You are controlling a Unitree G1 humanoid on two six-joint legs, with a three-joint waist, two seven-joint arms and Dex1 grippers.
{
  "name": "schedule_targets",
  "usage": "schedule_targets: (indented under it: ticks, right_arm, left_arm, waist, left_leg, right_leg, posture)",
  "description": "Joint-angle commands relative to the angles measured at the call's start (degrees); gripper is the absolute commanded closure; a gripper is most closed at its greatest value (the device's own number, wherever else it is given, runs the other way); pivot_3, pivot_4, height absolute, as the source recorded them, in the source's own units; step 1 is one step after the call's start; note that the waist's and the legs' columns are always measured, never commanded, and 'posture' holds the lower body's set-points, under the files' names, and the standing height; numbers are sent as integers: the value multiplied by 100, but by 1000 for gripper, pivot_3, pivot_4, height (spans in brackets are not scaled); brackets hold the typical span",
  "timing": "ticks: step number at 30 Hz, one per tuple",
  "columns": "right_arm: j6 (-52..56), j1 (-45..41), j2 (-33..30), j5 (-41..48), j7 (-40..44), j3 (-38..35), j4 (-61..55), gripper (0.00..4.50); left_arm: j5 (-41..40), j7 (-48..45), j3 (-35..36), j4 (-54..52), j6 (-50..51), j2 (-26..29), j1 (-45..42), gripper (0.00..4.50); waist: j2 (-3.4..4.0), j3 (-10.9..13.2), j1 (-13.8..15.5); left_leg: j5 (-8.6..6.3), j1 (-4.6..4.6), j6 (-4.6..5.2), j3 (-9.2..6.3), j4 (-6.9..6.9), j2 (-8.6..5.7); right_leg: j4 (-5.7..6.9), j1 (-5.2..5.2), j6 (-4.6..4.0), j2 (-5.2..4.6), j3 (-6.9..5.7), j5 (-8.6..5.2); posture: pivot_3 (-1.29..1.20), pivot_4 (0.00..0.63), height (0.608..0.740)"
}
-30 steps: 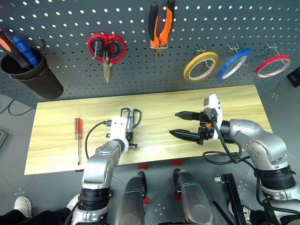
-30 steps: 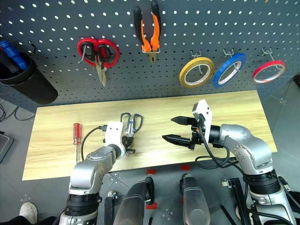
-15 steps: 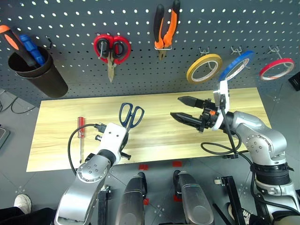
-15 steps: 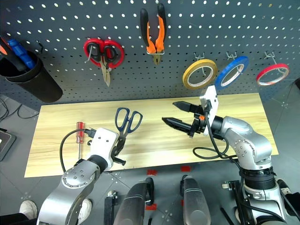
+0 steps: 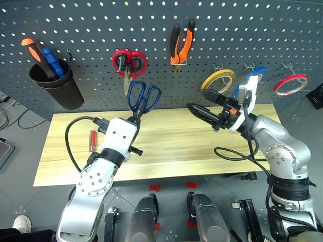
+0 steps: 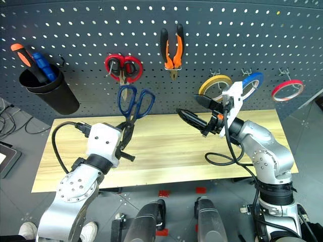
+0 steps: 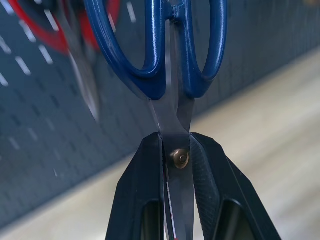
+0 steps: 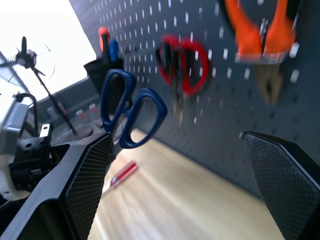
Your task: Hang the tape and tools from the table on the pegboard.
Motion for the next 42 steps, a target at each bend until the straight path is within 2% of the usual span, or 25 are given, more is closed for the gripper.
schedule_targets:
  ticks: [1,13,28,41,42]
  right_arm:
    - [61,-187,94,465,-337,-329,-415,0]
    - [-74,-254,153,485,-685,-221,-539,0]
    - [-156,-193,39,365,-438,1,-464,0]
    - [-134,-57,-29,396,-495,-2,-617,0]
    - [-134,-49,-34,396,-495,-2,-618,0]
  left_arm:
    - [160,-18,160,-245,-336,39,-65,3808]
    - [94,47,402,319,-545,-322,-658,3808]
    - [-611,42,955,861,126,-1008,-917,3808]
    - [-920,144,1272,1343,456,-1037,-1133,3808]
    - [-915,128,1265,1349,420,-1014,-1130,3554]
  waist:
    - [-1,-48,-4]
    - [-4,-306,-12]
    - [-8,-356,-25]
    - [-6,-372,-101]
    - [-6,-373,-120]
  left_leg:
    - [0,0,0,0,0,1]
    - [-2,4,6,14,6,1]
    - [-3,7,7,20,13,1]
    - [-3,9,7,21,16,1]
    - [-3,9,7,21,16,1]
  right_leg:
    - [0,0,0,2,1,0]
    - [5,2,0,9,6,0]
    - [13,2,0,10,9,0]
    - [17,2,0,10,10,0]
    - [18,2,0,10,10,0]
  posture:
    - [-173,214,740]
    - [-190,188,740]
    - [-192,191,740]
    - [-204,203,740]
    - [-204,203,740]
